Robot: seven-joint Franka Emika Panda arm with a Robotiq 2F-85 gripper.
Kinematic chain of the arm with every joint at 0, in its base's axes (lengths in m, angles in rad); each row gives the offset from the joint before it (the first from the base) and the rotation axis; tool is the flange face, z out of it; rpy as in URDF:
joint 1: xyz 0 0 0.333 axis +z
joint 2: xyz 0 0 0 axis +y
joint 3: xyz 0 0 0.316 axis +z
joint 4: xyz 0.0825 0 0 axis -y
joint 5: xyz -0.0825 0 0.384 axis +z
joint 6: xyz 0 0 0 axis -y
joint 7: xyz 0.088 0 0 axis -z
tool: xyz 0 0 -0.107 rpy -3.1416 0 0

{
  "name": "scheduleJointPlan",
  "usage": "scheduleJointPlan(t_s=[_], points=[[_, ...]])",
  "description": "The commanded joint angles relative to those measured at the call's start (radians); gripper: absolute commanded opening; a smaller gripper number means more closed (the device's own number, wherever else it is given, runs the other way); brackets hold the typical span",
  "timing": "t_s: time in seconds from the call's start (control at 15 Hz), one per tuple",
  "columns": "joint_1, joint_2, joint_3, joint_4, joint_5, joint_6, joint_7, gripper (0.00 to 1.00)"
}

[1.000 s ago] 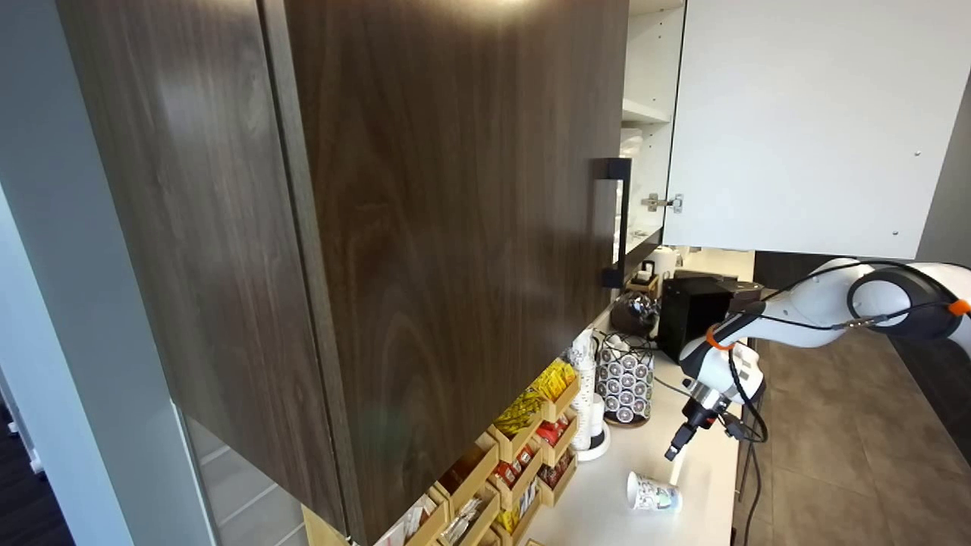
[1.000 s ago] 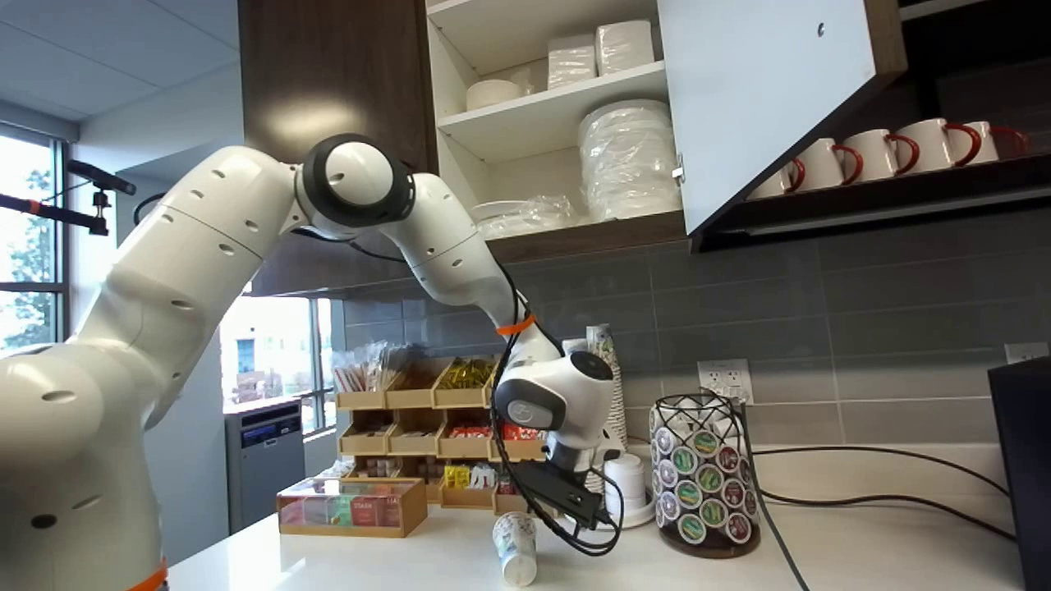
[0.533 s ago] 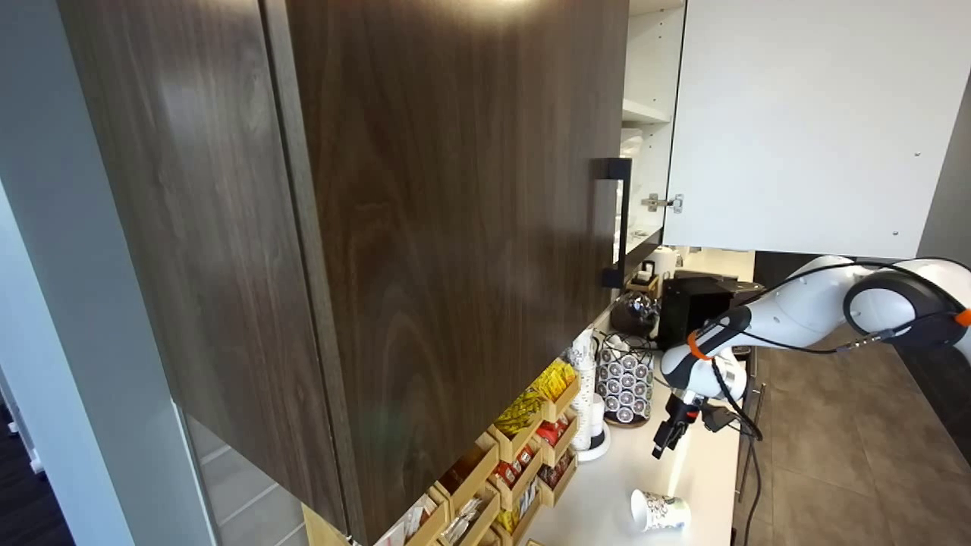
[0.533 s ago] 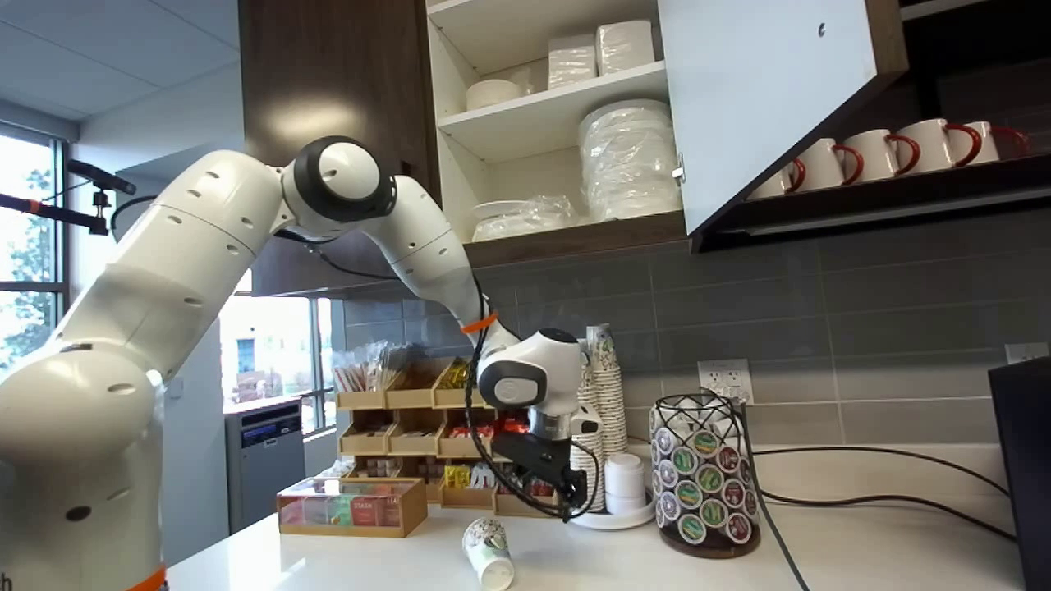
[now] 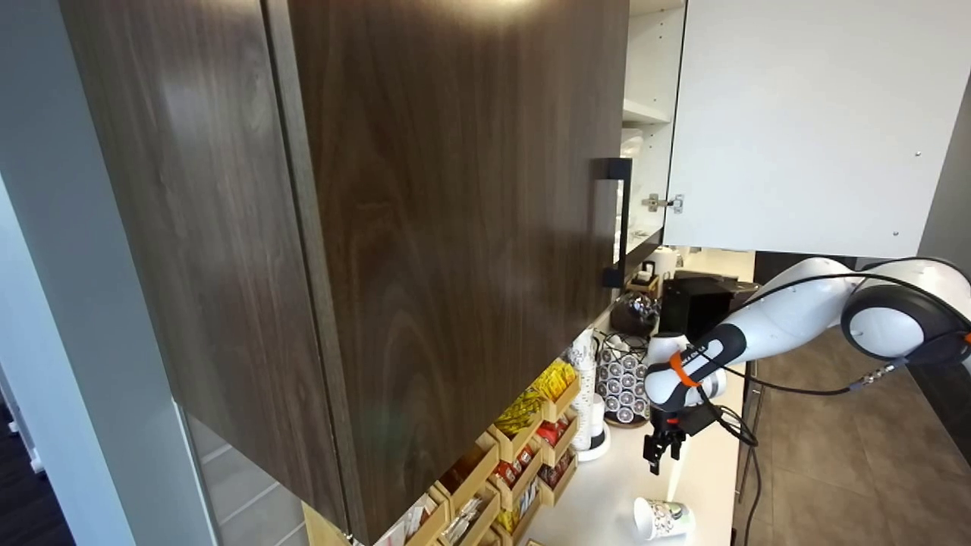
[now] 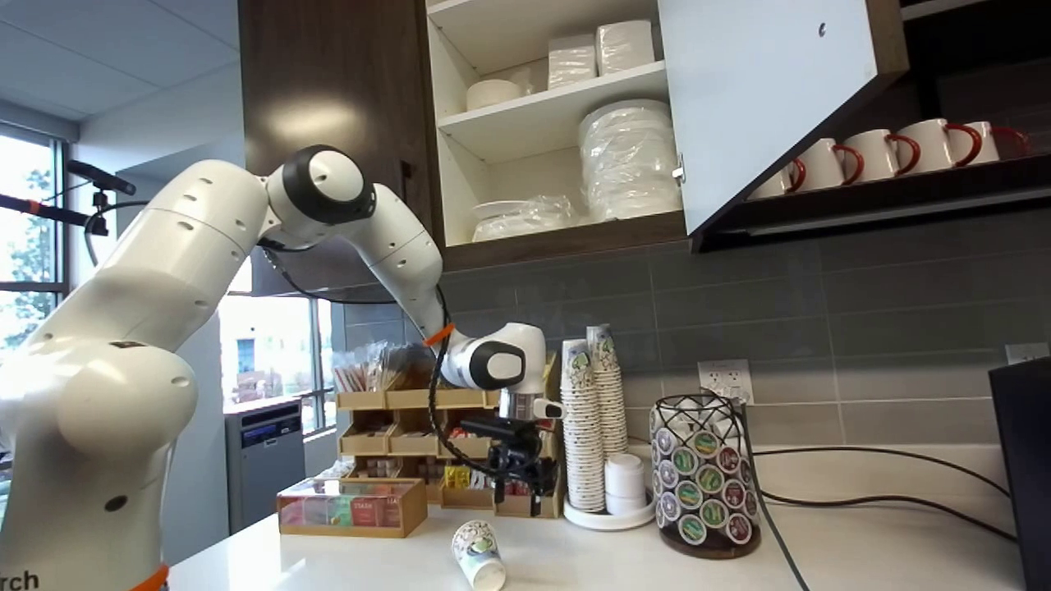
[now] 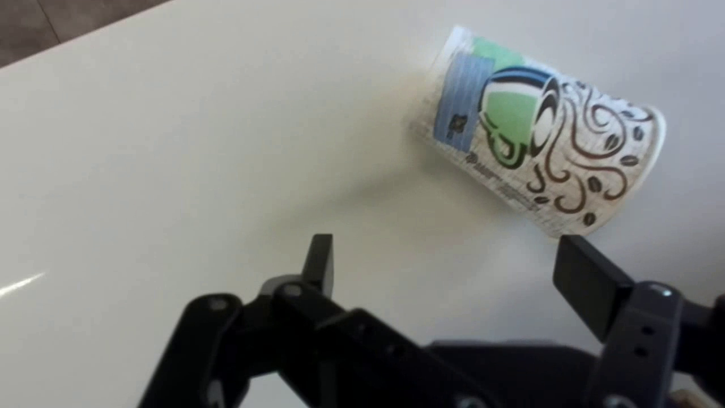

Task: Pick up the paper cup and place it the right way up in the bottom shelf of the open cabinet

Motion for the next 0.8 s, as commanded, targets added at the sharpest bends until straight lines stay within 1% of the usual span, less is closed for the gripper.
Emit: scheduleJointPlan(t_s=[0.0, 0.07, 0.2, 0.33, 0.47, 0.73], points=[[-0.121, -0.015, 0.136, 0.008, -0.101, -0.001, 0.077, 1.0], [-0.138, -0.015, 0.157, 0.008, -0.105, 0.003, 0.079, 1.0], [-0.155, -0.015, 0.167, 0.009, -0.117, -0.012, 0.081, 1.0], [-0.125, -0.017, 0.168, 0.004, -0.187, -0.018, 0.179, 1.0], [-0.104, -0.013, 0.184, 0.007, -0.247, -0.021, 0.263, 1.0], [-0.043, 0.008, 0.197, 0.033, -0.355, -0.046, 0.453, 1.0]])
